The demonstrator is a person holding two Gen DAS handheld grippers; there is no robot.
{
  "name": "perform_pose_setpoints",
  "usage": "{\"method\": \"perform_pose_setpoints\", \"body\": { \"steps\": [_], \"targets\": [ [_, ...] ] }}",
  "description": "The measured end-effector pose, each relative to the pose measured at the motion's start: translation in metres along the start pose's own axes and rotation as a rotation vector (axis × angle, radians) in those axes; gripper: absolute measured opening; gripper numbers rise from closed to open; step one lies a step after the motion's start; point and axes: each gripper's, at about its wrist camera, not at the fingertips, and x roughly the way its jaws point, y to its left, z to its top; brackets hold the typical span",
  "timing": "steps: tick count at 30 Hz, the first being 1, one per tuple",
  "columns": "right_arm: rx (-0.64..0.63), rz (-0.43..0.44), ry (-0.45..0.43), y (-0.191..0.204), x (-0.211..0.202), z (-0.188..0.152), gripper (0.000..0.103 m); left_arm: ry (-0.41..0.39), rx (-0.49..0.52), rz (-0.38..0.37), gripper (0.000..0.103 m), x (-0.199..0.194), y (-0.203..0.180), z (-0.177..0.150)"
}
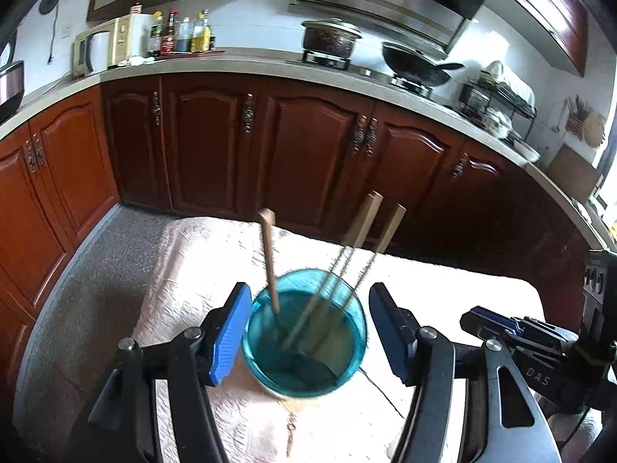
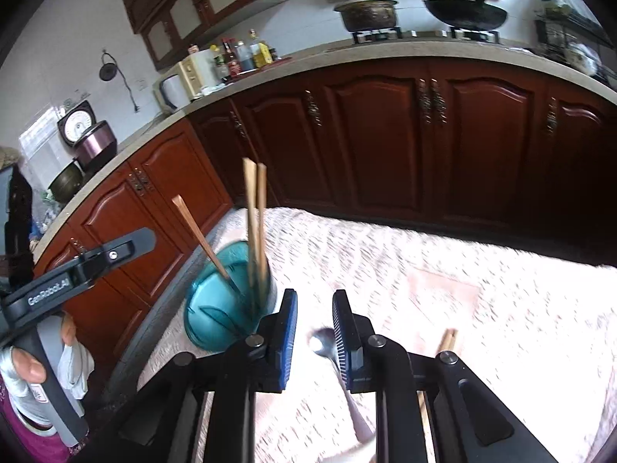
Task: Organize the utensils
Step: 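Move the right gripper back toward the remaining chopsticks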
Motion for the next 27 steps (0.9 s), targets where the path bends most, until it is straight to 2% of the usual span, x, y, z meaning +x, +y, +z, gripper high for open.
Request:
{"method": "perform_pose_setpoints", "body": {
  "steps": [8,13,19,27],
  "targets": [
    [0.077,-0.063,0.025,-0.04,-0.021,-0.039,0.027,0.009,0.056,-0.047,0.069,-0.009,-0.034,-0.022],
    [0.146,-0.113,0.066,-0.076,-0.025,-0.069,0.03,0.054,0.085,-0.09,0.069,-0.005,-0.051,-0.04],
    [0.223,-0.146,0.177,-0.111,0.003,-0.106,0.03,0.12,0.1,-0.114,0.069,0.011,-0.065,-0.062],
    [0.189,-0.131,0.283,-0.102,0.051,-0.125,0.03,0.142,0.164,-0.101,0.069,0.02,-0.078,-0.08]
  ]
}}
